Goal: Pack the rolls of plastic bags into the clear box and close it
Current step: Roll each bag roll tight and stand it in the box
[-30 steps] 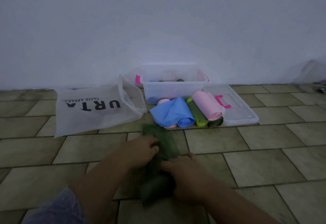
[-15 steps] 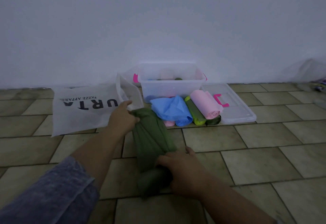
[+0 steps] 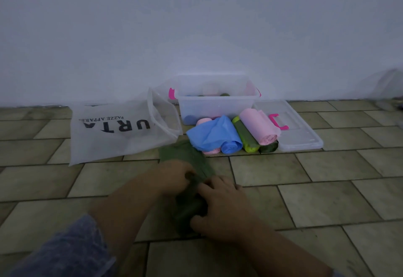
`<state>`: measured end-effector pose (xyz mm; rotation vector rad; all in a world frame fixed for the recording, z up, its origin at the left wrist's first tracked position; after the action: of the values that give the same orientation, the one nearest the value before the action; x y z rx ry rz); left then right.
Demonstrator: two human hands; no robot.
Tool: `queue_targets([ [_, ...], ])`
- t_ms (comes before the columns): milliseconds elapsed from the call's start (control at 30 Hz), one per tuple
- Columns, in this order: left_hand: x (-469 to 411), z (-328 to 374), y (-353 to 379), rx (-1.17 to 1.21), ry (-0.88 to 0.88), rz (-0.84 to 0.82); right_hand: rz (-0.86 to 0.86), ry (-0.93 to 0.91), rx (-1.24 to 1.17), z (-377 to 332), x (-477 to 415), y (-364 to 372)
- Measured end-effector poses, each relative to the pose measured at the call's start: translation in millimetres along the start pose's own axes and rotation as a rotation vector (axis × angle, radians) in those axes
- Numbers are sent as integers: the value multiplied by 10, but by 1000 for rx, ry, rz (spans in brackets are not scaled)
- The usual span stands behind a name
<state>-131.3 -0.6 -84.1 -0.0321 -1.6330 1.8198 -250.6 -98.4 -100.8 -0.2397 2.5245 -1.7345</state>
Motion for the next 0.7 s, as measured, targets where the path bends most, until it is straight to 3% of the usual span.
queue_targets([
  [267,-96,-133,234,-160,-22,79,141,126,57,-170,-12,185],
  [500,-146,-159,246,-138,-41,89,256,131,110,-138,88,127],
  [700,-149,-150,252,-160,-74,82,186,147,153,-89,174,180],
])
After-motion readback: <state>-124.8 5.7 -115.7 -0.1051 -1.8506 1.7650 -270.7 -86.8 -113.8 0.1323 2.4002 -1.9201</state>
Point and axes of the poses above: each hand's wrist, its own x-axis away from the middle knuckle, its own y-axis out of the palm, z = x × y, the point moved 3 cm from there along -x, towards the middle knuckle, and after that the axes turned 12 degrees about -y, right-handed, at the moved point
